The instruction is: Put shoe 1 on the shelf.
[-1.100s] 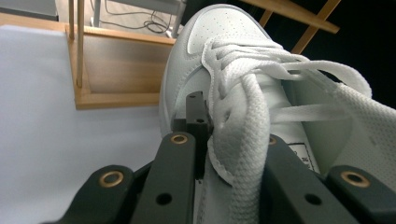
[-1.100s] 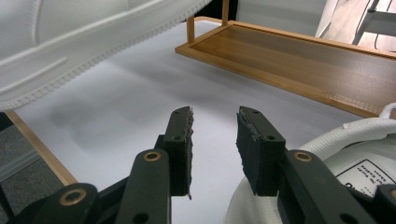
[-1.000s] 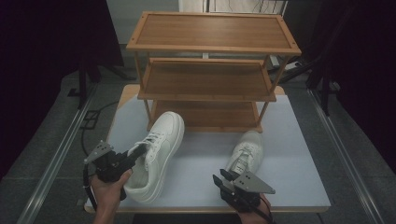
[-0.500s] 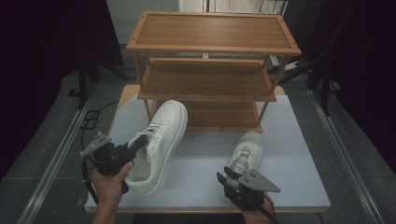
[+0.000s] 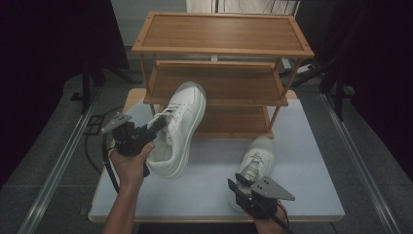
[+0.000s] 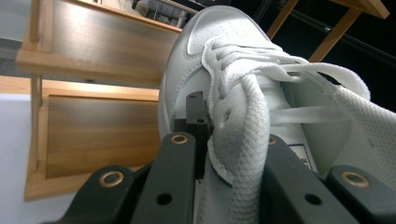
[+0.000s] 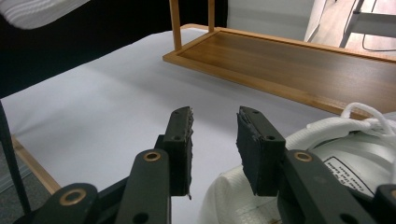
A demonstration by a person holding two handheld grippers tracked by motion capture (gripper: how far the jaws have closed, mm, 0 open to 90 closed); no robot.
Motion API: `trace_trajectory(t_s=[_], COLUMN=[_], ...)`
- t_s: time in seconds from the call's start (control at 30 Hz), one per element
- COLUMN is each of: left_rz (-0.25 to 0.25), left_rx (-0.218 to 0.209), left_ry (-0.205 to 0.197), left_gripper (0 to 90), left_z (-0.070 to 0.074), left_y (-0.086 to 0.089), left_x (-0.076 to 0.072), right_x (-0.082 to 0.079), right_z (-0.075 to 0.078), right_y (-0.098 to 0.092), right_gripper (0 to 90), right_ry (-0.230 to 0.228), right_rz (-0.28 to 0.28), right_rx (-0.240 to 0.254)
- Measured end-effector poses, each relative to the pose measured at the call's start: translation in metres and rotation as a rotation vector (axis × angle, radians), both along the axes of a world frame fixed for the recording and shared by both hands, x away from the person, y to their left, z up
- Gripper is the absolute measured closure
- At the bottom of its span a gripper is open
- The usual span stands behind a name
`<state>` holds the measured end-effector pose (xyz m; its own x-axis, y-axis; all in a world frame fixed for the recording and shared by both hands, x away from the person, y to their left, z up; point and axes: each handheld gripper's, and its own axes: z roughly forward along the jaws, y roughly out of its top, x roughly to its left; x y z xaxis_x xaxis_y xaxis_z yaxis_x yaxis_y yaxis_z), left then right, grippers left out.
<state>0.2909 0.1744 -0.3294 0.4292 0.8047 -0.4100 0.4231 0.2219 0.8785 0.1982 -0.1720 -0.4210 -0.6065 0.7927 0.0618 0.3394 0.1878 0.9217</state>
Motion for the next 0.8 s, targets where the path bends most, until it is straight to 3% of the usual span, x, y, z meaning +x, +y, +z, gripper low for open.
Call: trace_trajectory(t_s=[0.53,0.8], left_rz=[0.056,0.061], left_rx=[0.002,-0.022], left_ry=[0.001,0.002], left_gripper=[83.6,83.6], left_z=[0.017,0.025], left_y=[-0.010,-0.020], left_x=[0.040,0.061], right_x=[0.001,0.001], right_z=[0.000,0.000], right_y=[-0.003,-0.003], right_gripper=[65.3,65.3], right_ry=[0.001,0.002], right_rz=[-0.008,-0.007], right_rx=[0.000,-0.001])
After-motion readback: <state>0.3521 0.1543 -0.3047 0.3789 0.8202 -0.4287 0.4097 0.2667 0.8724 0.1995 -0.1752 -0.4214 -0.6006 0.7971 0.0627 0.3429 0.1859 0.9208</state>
